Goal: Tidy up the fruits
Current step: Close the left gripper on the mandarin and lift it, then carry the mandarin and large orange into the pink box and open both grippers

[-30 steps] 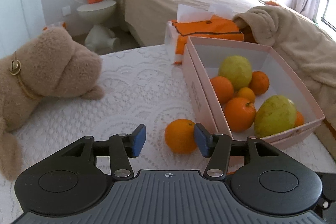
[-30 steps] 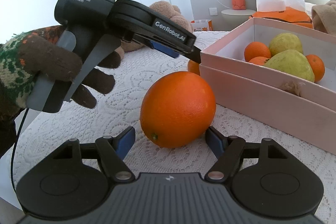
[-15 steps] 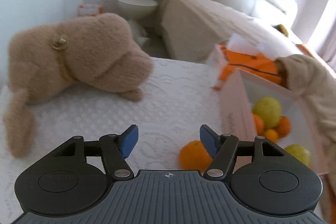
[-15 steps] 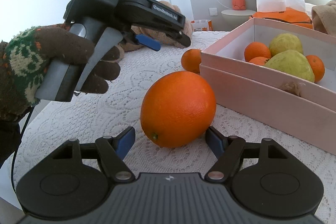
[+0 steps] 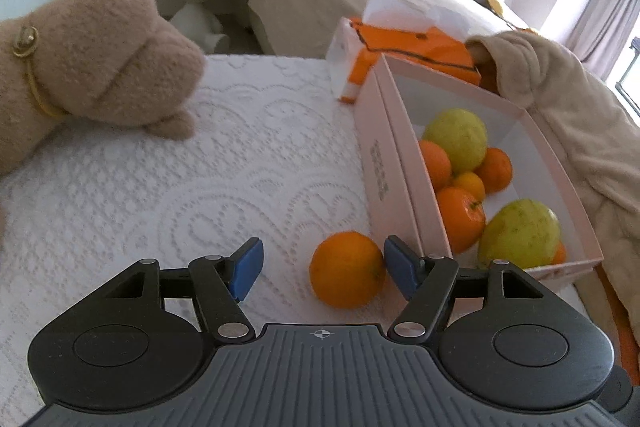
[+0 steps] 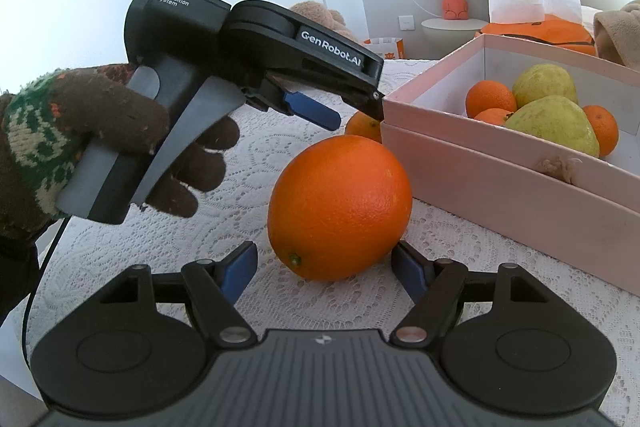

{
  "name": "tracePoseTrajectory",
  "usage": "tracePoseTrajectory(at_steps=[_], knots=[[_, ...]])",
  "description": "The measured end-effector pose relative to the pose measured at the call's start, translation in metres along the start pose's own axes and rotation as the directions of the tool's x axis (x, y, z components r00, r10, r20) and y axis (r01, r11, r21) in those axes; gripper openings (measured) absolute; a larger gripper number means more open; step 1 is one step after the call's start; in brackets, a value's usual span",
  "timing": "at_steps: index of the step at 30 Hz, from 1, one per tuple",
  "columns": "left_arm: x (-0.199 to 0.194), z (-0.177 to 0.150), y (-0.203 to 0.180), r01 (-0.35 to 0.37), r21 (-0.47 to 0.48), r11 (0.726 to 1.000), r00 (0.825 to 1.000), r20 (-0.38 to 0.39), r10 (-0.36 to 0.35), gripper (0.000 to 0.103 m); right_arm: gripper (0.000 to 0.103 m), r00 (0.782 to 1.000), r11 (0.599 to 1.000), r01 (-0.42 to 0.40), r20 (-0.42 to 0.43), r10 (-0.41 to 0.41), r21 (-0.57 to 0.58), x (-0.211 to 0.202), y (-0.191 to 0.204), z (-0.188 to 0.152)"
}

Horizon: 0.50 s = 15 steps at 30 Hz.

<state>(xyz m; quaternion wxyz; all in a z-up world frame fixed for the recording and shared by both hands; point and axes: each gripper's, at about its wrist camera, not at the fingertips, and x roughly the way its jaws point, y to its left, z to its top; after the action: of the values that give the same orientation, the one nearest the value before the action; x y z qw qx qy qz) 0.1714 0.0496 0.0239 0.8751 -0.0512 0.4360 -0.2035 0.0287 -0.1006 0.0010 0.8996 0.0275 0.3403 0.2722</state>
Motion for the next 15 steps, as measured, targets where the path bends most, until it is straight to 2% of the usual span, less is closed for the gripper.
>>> tracePoseTrajectory(at_steps=[3,6,8,12,15], knots=[[0.0,-0.001,-0.003,-0.004,0.002,1.0,1.0,0.011,0.004,0.068,0.075,1.0,1.0,0.0,0.0,0.0,-0.001,0.0,0.0,0.0],[0.0,-0.001,-0.001,0.023,-0.011,1.0,1.0,0.017,-0.022,0.056,0.075,1.0,1.0,0.001,0.0,-0.001,-0.002,0.0,-0.001,0.001],[-0.001,-0.001,-0.002,0.048,-0.013,0.999,0.999,0.023,-0.048,0.045,0.075,1.0,1.0,0.002,0.0,-0.002,-0.002,0.0,-0.001,0.001],[-0.003,-0.003,0.001,0.067,-0.038,0.997,0.998,0.02,-0.066,0.045,0.075,1.0,1.0,0.002,0.0,-0.002,-0.002,0.0,-0.001,0.001],[-0.013,-0.012,0.007,0.075,-0.072,0.995,0.996,0.046,-0.072,0.044,0.075,1.0,1.0,0.001,0.001,-0.001,-0.001,0.0,-0.001,0.001]])
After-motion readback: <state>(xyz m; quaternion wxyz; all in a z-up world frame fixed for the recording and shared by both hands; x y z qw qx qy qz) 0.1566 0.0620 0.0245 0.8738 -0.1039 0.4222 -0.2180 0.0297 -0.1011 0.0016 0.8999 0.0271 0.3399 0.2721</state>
